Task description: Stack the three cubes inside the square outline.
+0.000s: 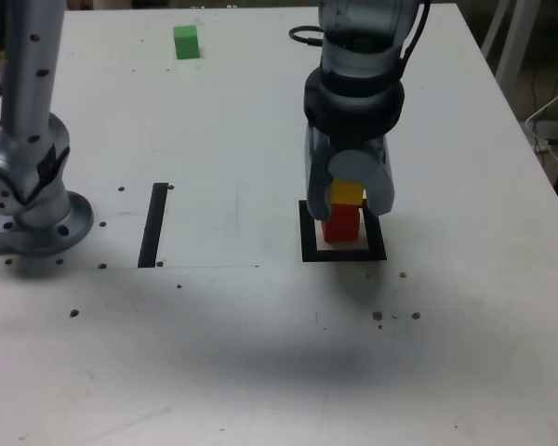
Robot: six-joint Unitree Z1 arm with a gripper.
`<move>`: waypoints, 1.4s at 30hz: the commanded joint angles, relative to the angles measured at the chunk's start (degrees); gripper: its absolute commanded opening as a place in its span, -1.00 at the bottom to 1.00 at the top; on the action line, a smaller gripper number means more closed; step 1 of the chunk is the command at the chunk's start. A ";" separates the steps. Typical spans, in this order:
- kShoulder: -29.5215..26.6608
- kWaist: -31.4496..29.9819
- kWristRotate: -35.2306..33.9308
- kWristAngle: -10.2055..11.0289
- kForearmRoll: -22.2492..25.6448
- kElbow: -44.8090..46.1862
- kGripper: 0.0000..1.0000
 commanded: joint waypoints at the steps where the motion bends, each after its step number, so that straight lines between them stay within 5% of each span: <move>1: -0.21 0.22 0.01 -0.26 0.03 0.15 -0.50; 22: -0.64 0.72 0.72 -2.68 -1.72 2.56 -0.35; 25: -0.58 0.73 0.72 -2.93 -2.09 2.63 -0.15; 33: -0.70 0.73 0.84 -2.66 -3.28 3.49 0.81; 42: -0.93 0.73 0.64 -2.70 -3.06 4.32 0.99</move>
